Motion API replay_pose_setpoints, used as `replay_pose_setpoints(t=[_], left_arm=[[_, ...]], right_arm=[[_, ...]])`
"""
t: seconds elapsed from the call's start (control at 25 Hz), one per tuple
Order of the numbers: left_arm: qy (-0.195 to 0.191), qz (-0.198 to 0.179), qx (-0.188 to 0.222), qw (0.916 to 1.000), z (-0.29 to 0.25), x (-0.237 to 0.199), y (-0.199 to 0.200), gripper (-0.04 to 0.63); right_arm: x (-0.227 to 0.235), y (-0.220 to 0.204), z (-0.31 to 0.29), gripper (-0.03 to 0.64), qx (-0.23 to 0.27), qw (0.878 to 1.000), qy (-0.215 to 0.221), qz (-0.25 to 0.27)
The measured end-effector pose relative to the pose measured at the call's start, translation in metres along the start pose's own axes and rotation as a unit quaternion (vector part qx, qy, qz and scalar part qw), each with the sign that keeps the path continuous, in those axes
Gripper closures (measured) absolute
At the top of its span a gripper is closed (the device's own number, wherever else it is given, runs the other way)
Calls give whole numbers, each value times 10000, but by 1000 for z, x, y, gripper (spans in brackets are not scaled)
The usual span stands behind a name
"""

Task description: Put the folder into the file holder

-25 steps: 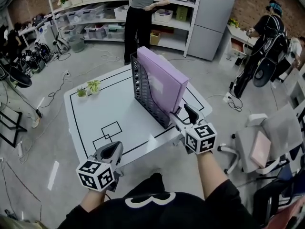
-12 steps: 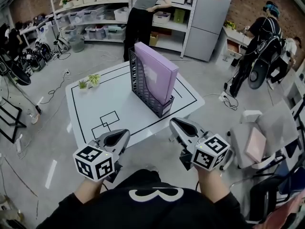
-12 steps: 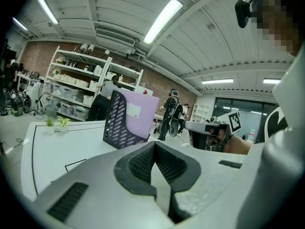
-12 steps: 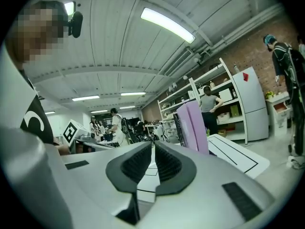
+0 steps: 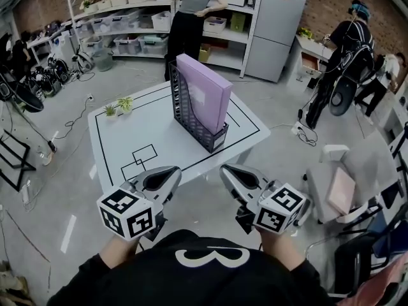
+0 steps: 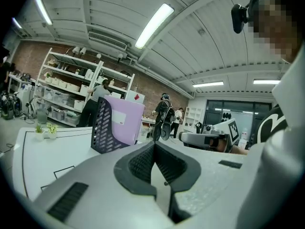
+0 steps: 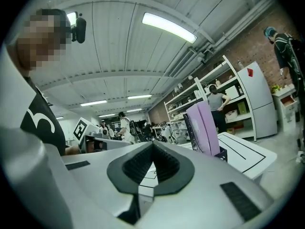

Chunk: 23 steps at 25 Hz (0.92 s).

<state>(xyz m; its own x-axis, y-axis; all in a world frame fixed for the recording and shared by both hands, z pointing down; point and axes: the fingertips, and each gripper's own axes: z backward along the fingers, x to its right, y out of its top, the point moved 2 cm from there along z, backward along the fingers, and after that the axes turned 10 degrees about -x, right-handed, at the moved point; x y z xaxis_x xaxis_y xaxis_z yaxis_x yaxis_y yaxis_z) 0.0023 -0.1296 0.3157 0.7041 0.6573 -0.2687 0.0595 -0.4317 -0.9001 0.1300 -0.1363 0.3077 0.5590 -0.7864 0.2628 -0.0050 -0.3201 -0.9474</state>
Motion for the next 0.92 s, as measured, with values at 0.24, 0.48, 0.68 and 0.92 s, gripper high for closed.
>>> replay_pose_setpoints(t=[0.24, 0.48, 0.68, 0.92], left_arm=[[-41, -65, -54, 10000, -3, 13, -3, 589], [-126, -96, -132, 9998, -11, 21, -3, 589], [-174, -197, -215, 9994, -23, 23, -5, 589], [-223, -216, -236, 9992, -36, 16, -3, 589]], right_arm=[[-5, -7, 8, 612, -32, 10000, -32, 8], [-5, -11, 18, 612, -71, 9999, -114, -25], [4, -17, 22, 613, -147, 9996, -226, -1], [17, -19, 18, 612, -177, 9994, -296, -16]])
